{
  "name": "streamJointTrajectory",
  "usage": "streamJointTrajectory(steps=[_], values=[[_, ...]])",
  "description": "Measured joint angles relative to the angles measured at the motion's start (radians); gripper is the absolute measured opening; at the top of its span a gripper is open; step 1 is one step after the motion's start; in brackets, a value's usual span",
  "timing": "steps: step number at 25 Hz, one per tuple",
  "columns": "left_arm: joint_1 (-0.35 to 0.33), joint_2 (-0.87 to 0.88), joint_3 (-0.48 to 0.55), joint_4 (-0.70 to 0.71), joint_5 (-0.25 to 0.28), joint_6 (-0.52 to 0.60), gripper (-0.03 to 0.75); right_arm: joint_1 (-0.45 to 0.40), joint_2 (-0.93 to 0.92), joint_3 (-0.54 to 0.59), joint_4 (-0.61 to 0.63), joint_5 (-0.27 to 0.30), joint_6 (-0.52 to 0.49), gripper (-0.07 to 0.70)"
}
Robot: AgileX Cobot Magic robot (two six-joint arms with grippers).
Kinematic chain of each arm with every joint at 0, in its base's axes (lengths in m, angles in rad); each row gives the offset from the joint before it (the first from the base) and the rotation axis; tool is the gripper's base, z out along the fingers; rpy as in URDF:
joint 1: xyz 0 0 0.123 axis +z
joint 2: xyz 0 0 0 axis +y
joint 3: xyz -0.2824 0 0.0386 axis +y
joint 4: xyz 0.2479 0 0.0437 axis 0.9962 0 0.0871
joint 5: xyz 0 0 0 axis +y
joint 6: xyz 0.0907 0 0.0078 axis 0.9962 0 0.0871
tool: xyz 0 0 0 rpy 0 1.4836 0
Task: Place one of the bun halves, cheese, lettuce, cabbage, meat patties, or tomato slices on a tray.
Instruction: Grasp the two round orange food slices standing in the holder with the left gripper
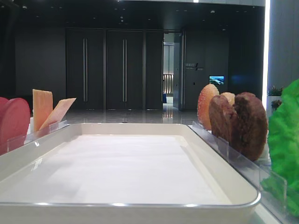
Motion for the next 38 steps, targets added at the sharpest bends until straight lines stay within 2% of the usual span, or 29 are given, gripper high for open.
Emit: streamJointTrajectory(steps=[17, 24, 26, 33, 38], values=[[-0.035, 0.111, -0.001, -0.002, -0.007, 0.0, 0.636, 0.0, 0.0, 0.0, 0.0, 0.0, 0.0, 0.581], [-0.038, 0.129, -0.001, 0.006, 0.011, 0.0, 0.632, 0.0, 0.0, 0.0, 0.0, 0.0, 0.0, 0.581], [-0.038, 0.131, -0.001, 0.017, 0.023, 0.0, 0.608, 0.0, 0.0, 0.0, 0.0, 0.0, 0.0, 0.581], [-0.038, 0.131, -0.001, 0.05, 0.057, 0.0, 0.448, 0.0, 0.0, 0.0, 0.0, 0.0, 0.0, 0.581], [-0.038, 0.131, -0.001, 0.069, 0.057, 0.0, 0.421, 0.0, 0.0, 0.0, 0.0, 0.0, 0.0, 0.581]])
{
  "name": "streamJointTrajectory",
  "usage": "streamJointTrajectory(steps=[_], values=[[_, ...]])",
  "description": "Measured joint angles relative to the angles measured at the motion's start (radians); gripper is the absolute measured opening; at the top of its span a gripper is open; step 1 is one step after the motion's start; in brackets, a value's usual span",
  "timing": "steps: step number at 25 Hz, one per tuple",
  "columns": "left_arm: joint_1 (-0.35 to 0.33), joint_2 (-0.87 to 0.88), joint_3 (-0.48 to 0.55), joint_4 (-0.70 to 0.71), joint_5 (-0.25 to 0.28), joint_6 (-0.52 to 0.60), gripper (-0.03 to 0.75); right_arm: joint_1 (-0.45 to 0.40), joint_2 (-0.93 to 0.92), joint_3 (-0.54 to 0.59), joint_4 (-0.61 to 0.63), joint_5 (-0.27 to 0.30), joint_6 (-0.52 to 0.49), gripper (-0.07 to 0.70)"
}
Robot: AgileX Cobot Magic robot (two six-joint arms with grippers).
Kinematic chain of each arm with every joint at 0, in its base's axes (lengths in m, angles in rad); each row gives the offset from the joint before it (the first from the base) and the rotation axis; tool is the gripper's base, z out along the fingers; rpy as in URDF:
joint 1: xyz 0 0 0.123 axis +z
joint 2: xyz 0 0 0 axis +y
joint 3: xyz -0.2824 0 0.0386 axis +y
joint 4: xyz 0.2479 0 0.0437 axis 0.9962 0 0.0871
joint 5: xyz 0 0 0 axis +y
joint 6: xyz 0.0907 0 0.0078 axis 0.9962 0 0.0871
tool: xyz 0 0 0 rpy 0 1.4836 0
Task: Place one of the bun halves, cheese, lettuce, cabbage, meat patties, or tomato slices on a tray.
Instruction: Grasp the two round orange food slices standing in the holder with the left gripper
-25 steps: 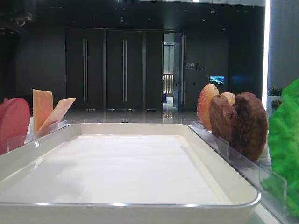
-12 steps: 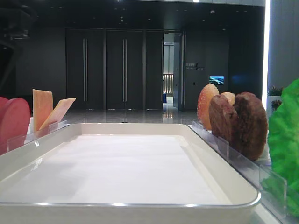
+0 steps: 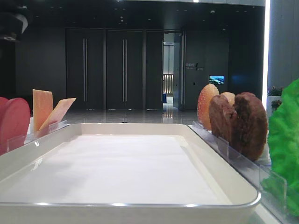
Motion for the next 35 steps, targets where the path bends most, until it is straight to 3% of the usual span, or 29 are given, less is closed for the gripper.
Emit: streamJointTrajectory(steps=[14, 24, 32, 35], values=[[0.0, 0.016, 0.0, 0.021, 0.0, -0.004, 0.402, 0.0, 0.0, 0.0, 0.0, 0.0, 0.0, 0.581], [0.0, 0.03, -0.001, 0.023, -0.001, -0.004, 0.233, 0.0, 0.0, 0.0, 0.0, 0.0, 0.0, 0.581], [0.0, 0.03, -0.001, 0.028, -0.001, -0.004, 0.15, 0.0, 0.0, 0.0, 0.0, 0.0, 0.0, 0.581], [-0.056, 0.032, -0.001, 0.042, 0.001, -0.003, 0.144, 0.0, 0.0, 0.0, 0.0, 0.0, 0.0, 0.581]])
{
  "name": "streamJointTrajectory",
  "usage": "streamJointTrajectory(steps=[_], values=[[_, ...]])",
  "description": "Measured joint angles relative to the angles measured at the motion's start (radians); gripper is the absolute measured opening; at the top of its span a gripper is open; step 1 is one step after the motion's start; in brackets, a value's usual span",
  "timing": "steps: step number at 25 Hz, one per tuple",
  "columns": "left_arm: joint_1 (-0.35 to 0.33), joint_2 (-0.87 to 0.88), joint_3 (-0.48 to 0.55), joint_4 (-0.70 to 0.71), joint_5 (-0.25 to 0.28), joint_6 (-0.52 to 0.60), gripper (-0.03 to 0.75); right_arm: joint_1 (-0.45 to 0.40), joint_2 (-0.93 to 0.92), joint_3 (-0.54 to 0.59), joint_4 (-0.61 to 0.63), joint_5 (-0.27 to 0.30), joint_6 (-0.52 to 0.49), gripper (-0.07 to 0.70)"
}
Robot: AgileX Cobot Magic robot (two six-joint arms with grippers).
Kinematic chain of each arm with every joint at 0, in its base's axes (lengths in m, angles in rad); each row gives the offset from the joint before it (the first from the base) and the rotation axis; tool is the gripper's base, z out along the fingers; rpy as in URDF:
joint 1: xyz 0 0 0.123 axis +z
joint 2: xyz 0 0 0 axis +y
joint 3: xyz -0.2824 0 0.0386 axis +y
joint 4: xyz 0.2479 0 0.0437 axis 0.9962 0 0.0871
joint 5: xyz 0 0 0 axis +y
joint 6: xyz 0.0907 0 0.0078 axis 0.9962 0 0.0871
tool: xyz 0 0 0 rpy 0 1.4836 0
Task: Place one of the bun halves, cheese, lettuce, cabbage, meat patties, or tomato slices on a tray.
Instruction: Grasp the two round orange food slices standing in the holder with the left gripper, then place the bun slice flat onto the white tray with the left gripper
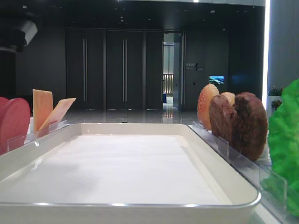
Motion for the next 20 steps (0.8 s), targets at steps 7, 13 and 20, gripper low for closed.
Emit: streamJointTrajectory(steps=[7, 13, 20], values=[[-0.008, -0.007, 0.0, 0.004, 0.008, 0.011, 0.142, 0.0, 0.0, 0.0, 0.0, 0.0, 0.0, 0.581], [-0.008, -0.049, 0.0, -0.003, 0.028, 0.013, 0.141, 0.0, 0.0, 0.0, 0.0, 0.0, 0.0, 0.581], [-0.008, -0.127, 0.0, -0.039, 0.039, 0.016, 0.141, 0.0, 0.0, 0.0, 0.0, 0.0, 0.0, 0.581]])
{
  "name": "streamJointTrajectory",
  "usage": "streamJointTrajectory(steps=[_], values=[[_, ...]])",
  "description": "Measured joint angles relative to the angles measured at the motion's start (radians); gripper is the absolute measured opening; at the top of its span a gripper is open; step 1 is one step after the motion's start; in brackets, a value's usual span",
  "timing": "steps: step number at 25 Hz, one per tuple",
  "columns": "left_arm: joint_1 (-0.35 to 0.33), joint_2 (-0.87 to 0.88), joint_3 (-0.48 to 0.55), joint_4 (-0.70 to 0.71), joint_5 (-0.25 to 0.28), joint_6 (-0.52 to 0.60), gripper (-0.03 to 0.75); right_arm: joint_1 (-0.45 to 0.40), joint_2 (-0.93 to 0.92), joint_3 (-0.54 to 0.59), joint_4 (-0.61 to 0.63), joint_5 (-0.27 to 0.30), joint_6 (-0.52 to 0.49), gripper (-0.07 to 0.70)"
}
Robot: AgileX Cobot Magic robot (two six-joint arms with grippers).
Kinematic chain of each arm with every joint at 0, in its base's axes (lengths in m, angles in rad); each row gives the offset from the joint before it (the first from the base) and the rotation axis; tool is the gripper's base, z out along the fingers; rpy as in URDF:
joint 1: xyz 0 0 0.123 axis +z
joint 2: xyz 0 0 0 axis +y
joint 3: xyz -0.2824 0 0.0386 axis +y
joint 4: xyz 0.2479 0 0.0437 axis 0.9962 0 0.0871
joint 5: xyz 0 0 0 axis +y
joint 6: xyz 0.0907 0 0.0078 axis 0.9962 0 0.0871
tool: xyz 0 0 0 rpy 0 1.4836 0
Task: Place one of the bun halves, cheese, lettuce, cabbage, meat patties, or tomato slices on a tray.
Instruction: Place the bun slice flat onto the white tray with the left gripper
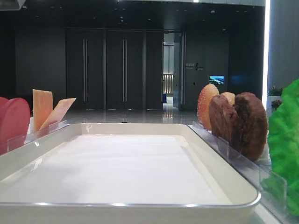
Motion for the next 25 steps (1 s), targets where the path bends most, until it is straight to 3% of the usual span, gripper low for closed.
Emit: streamJointTrajectory(steps=[5, 11, 15, 16, 17, 20, 25], values=[[-0.004, -0.08, -0.013, -0.037, -0.013, 0.006, 0.141, 0.0, 0.0, 0.0, 0.0, 0.0, 0.0, 0.581], [-0.005, -0.178, -0.019, -0.163, -0.136, 0.087, 0.141, 0.0, 0.0, 0.0, 0.0, 0.0, 0.0, 0.581], [0.012, -0.191, -0.012, -0.31, -0.229, 0.223, 0.141, 0.0, 0.0, 0.0, 0.0, 0.0, 0.0, 0.581], [0.025, -0.195, 0.016, -0.389, -0.285, 0.293, 0.141, 0.0, 0.0, 0.0, 0.0, 0.0, 0.0, 0.581], [0.025, -0.195, 0.016, -0.389, -0.285, 0.293, 0.141, 0.0, 0.0, 0.0, 0.0, 0.0, 0.0, 0.581], [0.062, -0.197, 0.088, -0.52, -0.365, 0.425, 0.141, 0.0, 0.0, 0.0, 0.0, 0.0, 0.0, 0.581], [0.136, -0.197, 0.22, -0.794, -0.482, 0.746, 0.14, 0.0, 0.0, 0.0, 0.0, 0.0, 0.0, 0.581]])
